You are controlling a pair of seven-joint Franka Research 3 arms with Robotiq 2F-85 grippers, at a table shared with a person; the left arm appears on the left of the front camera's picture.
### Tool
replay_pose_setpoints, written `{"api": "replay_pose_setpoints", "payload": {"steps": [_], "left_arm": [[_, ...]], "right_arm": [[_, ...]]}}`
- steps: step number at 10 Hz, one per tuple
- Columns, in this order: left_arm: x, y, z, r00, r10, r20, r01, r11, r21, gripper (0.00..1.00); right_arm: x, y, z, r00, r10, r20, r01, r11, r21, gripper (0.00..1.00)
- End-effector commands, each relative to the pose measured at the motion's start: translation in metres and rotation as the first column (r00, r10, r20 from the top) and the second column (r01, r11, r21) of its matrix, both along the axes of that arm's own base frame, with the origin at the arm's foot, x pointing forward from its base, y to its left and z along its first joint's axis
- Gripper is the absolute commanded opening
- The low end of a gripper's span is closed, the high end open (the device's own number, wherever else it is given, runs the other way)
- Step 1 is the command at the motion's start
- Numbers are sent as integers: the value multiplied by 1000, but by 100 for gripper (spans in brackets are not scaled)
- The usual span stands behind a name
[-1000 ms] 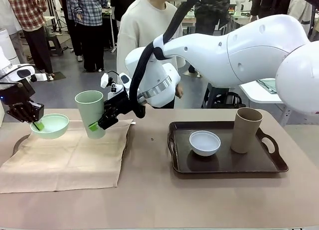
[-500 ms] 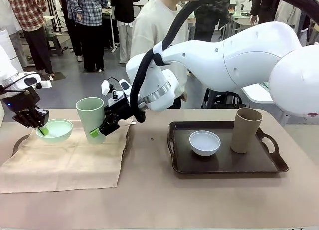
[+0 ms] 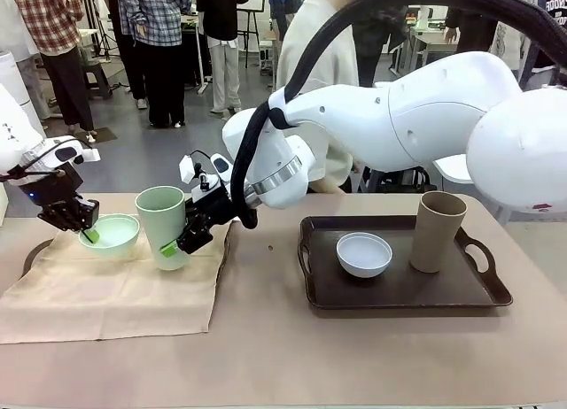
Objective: Set up a tray with a mat and arrange the tableware.
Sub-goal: Place the Picnic Bowl and Reusable plastic cup back onto the Handle tray in front of the human's position.
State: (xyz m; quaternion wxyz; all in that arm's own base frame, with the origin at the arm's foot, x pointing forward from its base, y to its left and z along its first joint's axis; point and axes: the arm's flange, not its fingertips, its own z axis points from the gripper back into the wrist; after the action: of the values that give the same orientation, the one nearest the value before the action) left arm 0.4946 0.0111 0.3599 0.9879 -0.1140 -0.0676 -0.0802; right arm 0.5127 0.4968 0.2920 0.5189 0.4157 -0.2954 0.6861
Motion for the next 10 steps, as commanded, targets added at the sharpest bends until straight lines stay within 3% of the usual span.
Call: {"api": "replay_pose_setpoints", "payload": {"steps": [1, 9, 10], "left_arm": [[2, -1, -9, 1000, -19, 15, 19, 1000, -16, 4], [7, -8, -34, 999, -23, -39, 23, 1000, 0, 4], [7, -8, -35, 999, -18, -49, 18, 1000, 13, 8]], "right_arm": [[4, 0, -6, 1000, 10, 11, -10, 1000, 3, 82], [8, -2, -17, 1000, -1, -1, 1, 1000, -12, 82], [7, -2, -16, 1000, 6, -8, -6, 1000, -6, 82]]}}
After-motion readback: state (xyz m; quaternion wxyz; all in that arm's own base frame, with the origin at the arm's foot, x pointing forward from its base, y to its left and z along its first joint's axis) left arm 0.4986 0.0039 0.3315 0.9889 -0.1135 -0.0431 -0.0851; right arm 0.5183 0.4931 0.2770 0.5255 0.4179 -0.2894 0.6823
